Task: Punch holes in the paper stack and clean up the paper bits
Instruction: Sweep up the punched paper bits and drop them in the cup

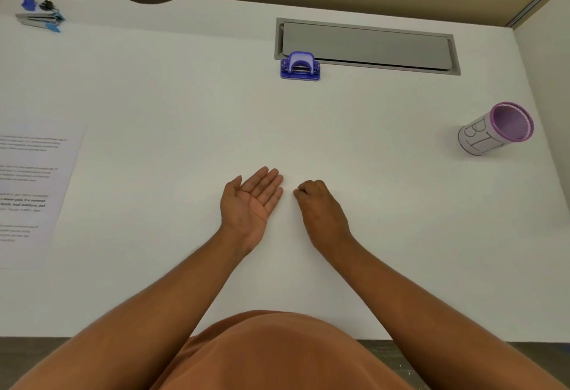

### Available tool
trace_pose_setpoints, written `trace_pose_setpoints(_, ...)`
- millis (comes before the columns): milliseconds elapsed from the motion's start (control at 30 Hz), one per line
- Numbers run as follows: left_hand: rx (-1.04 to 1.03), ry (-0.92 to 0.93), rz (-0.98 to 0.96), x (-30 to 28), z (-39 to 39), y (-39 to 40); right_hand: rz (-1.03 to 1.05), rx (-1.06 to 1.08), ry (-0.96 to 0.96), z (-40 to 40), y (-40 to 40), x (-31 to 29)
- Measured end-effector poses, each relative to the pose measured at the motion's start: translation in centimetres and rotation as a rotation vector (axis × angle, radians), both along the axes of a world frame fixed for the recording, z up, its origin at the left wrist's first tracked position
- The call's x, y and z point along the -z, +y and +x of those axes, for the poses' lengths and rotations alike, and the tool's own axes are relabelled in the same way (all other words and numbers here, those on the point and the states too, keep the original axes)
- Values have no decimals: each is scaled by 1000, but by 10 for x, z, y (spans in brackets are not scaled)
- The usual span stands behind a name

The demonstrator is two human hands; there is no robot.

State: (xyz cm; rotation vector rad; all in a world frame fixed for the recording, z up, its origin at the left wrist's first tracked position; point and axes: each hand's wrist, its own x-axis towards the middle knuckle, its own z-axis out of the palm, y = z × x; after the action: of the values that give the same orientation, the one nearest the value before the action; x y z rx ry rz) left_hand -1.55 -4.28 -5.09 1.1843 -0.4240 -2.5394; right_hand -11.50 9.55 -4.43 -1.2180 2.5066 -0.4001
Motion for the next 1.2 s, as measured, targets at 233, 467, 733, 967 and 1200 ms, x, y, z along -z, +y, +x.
trace_pose_setpoints(233,77,64,47,9,-9,-1,59,-42,24,-14,-8,0)
trace_pose_setpoints(467,113,98,85,8,-19,-1,-219,332,-224,-10,-16,-35)
trace_pose_setpoints(733,271,260,175,0,-28,11,-308,329,-377,36,-31,-66)
trace_pose_setpoints(967,334,358,205,0,-30,10,-220,263,-310,38,-27,-75)
trace_pose_setpoints(1200,369,425,201,-5,-32,11,-409,377,-442,31,-26,-78)
